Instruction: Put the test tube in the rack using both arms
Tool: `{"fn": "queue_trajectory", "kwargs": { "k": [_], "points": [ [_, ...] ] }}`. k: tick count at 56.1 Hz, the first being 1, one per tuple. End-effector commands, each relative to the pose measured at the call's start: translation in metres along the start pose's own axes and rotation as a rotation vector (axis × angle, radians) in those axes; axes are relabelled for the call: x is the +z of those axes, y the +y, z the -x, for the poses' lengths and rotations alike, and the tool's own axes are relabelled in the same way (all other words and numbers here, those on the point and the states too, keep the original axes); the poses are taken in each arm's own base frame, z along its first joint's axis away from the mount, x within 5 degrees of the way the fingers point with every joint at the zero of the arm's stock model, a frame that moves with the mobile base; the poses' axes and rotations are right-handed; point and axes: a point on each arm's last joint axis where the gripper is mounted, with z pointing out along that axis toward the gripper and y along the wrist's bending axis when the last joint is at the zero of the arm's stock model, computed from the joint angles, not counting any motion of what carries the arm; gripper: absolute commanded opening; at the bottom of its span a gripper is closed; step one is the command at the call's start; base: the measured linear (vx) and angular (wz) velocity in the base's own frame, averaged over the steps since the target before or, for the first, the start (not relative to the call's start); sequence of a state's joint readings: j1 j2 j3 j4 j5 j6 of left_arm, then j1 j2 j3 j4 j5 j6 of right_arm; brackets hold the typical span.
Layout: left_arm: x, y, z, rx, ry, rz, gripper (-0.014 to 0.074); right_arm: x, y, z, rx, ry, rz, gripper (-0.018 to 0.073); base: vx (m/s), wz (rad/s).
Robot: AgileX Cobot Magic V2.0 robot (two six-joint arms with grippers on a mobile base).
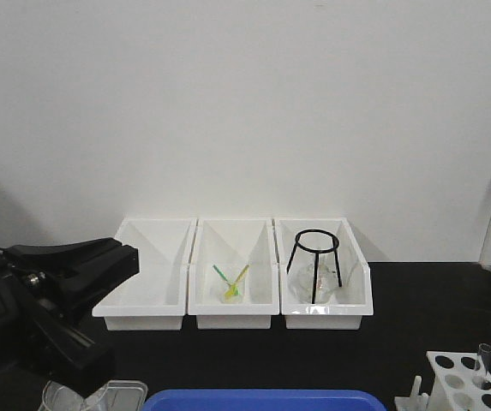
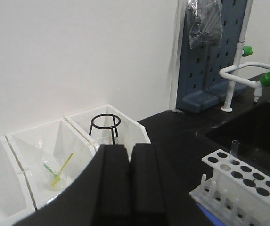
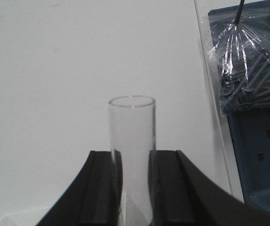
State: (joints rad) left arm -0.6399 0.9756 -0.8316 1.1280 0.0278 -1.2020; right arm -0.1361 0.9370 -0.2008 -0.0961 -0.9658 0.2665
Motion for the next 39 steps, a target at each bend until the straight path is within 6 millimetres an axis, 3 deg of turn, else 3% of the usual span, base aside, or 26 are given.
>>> {"fn": "queue_trajectory", "kwargs": {
  "k": [1, 27, 39],
  "points": [
    [-0.005, -0.006, 0.014, -0.005, -0.058, -0.048, -0.0006, 0.006, 0.004, 0.010, -0.011, -0.131, 0.059, -0.0008, 0.00, 0.00],
    [-0.005, -0.006, 0.014, 0.011, -0.058, -0.049, -0.0006, 0.028, 0.004, -0.044, -0.043, 0.011, 0.174, -0.0008, 0.00, 0.00],
    [-0.005, -0.006, 0.014, 0.030, -0.059, -0.049, -0.0006, 0.035, 0.005, -0.039, -0.068, -0.016, 0.185, -0.0008, 0.00, 0.00]
  ]
}}
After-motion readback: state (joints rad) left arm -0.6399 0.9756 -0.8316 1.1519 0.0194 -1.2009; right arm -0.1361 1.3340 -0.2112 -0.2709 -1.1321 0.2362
